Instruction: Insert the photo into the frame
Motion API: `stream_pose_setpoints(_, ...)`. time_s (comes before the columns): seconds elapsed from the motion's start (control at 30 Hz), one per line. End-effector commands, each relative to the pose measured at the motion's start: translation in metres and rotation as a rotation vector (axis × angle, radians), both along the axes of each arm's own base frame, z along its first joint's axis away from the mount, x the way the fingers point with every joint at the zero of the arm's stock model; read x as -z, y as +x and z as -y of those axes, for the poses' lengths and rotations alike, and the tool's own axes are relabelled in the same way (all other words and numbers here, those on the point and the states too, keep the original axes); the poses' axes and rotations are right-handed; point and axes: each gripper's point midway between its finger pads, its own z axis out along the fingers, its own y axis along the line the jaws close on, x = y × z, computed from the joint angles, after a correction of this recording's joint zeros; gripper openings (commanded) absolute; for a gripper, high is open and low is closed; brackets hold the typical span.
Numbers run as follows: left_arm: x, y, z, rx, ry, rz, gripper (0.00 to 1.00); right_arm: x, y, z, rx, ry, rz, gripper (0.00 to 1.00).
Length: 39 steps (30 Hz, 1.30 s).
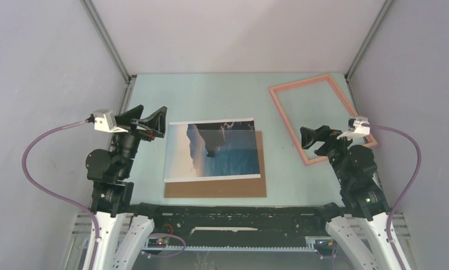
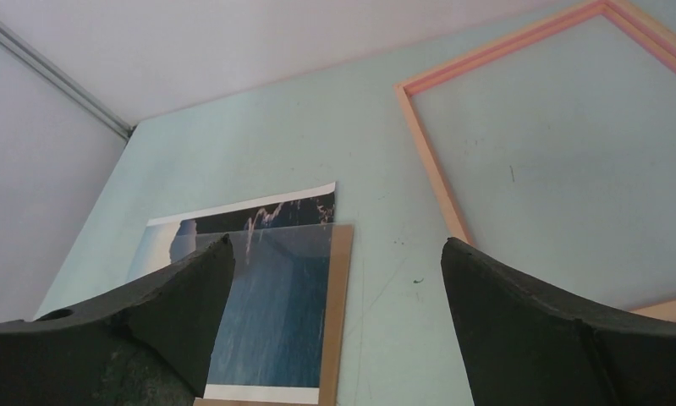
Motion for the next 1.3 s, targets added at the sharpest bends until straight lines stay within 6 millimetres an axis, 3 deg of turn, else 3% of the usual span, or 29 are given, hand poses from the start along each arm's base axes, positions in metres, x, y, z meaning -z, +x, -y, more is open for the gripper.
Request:
stream_pose_setpoints(0.0, 0.001, 0.005, 0.001, 0.004, 0.037, 0.027, 1.00, 0.008, 0.004, 0.002, 0.019, -0.005, -0.032, 1.00)
stream_pose_setpoints(0.3, 0.003, 0.007, 0.002, 0.009, 0.042, 0.026, 1.00, 0.041, 0.025, 0.003, 0.033, -0.112, -0.150, 1.00)
stream_pose_setpoints(0.6, 0.003, 0.008, 0.004, 0.022, 0.037, 0.020, 1.00, 0.088, 0.071, 0.010, 0.075, -0.119, -0.404, 1.00)
stream_pose_setpoints(0.83, 0.004, 0.008, 0.007, 0.035, 0.032, 0.013, 1.00, 0.115, 0.115, 0.011, 0.040, -0.115, -0.552, 0.87)
stream_pose_setpoints(1.03, 0.005, 0.009, 0.009, 0.046, 0.024, 0.005, 1.00, 0.153, 0.150, 0.013, 0.042, -0.172, -0.709, 0.77)
stream_pose_setpoints(1.1, 0.006, 0.010, 0.009, 0.048, 0.021, 0.001, 1.00, 0.161, 0.161, -0.001, -0.011, -0.167, -0.725, 0.75)
stream_pose_setpoints(1.27, 0.012, 0.016, 0.012, 0.055, 0.008, -0.027, 1.00, 0.187, 0.187, -0.068, -0.171, -0.124, -0.813, 0.78)
